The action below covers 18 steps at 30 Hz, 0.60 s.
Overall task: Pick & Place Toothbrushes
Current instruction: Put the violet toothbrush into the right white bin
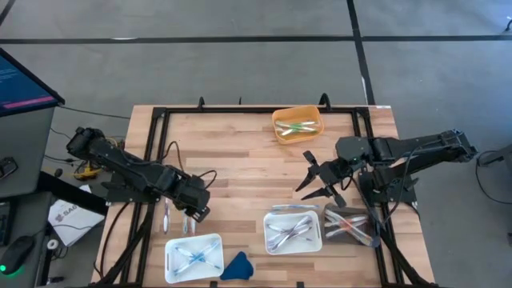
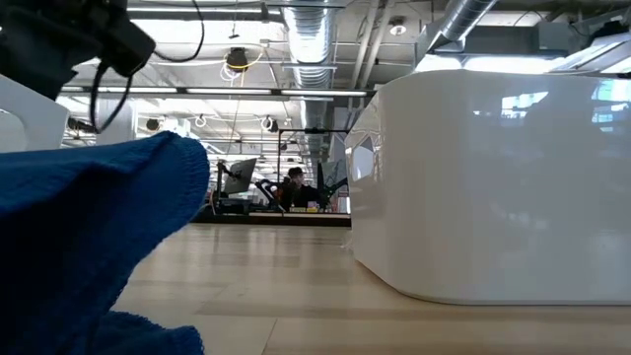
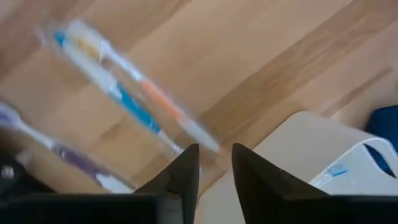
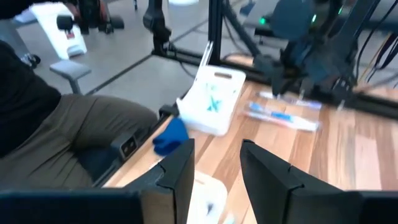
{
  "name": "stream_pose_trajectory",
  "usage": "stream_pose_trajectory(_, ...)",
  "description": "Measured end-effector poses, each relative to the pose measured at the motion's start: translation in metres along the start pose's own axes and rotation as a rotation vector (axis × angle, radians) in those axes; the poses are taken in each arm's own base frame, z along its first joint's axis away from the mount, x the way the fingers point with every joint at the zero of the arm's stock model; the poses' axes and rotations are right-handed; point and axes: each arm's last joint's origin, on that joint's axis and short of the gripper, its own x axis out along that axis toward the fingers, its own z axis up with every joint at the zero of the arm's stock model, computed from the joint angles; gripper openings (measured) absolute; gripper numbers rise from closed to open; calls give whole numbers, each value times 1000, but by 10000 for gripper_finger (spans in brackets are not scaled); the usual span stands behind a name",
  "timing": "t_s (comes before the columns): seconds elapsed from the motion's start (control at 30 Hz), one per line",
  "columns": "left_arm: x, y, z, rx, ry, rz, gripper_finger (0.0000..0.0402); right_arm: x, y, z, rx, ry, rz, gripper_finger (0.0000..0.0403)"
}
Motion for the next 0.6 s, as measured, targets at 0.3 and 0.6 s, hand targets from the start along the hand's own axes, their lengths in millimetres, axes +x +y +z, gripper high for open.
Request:
stream_pose_trajectory(0.3, 10, 8, -5, -136, 120, 29, 79, -6, 4, -2, 23, 26, 10, 123)
stream_pose_trajectory(0.6, 10, 14, -7, -208, 128, 105, 74, -2, 14, 14, -65, -125, 46, 123)
